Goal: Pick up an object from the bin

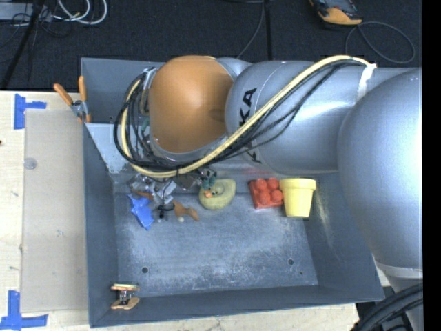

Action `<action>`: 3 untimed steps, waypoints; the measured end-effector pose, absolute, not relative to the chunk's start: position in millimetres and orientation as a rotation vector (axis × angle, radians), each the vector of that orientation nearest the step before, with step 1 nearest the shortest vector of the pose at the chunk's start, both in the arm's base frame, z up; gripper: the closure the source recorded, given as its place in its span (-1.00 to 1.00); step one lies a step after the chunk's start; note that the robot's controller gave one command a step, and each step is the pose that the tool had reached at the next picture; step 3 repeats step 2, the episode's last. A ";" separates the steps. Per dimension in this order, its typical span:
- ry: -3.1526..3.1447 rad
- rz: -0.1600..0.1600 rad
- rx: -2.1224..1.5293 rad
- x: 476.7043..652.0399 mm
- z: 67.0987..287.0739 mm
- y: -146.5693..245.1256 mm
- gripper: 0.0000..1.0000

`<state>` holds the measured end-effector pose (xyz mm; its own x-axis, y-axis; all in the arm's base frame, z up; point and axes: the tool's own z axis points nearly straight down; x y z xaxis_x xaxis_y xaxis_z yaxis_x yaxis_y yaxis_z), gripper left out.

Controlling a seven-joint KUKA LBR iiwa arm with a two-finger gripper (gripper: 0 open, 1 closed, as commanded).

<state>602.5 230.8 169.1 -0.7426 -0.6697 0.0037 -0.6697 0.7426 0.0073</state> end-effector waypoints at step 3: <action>-2.928 -0.010 1.122 602.6 176.4 231.0 1.00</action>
Offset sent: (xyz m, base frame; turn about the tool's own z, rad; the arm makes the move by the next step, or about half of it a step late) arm 0.0001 0.0001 0.0086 0.0000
